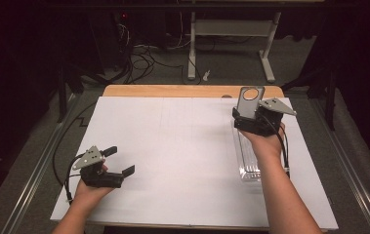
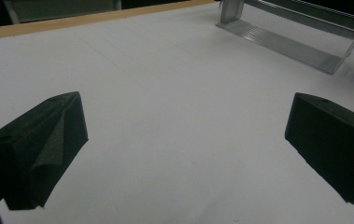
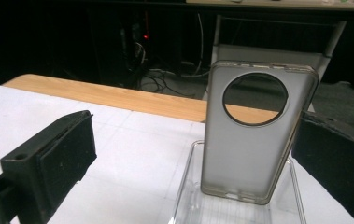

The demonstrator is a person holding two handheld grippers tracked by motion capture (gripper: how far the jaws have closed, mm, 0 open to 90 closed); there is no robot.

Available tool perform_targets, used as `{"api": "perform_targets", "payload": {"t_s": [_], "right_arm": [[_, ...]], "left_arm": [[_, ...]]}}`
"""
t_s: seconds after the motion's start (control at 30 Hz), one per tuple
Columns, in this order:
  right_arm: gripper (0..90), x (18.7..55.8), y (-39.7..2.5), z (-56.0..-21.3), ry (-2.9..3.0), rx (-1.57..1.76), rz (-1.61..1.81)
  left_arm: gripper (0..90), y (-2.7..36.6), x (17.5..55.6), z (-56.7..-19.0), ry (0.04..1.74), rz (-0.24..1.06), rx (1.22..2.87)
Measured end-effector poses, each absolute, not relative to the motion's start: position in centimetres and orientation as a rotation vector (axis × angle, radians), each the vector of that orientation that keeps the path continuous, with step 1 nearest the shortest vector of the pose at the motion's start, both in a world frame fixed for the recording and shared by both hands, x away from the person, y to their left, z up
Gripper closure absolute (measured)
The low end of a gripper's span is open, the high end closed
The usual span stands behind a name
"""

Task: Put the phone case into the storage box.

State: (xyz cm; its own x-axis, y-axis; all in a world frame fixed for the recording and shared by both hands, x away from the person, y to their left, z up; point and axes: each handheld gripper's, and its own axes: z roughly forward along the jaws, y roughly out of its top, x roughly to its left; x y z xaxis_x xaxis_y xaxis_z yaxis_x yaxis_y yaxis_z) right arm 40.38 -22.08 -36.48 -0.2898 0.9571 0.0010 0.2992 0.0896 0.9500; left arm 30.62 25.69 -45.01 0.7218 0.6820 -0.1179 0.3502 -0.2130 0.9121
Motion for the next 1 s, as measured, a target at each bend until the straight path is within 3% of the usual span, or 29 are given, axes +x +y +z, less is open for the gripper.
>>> {"api": "perform_targets", "payload": {"t_s": [0.63, 1.0], "right_arm": [[0.3, 33.8, -22.9, -36.4, 1.745, 1.107, 1.345], [0.2, 30.8, -25.1, -38.4, 1.767, 1.075, 1.355]], "left_arm": [[0.6, 25.5, 30.5, -44.9, 0.811, 0.382, 1.825], [0.7, 25.4, 30.4, -44.9, 0.815, 0.386, 1.823]]}}
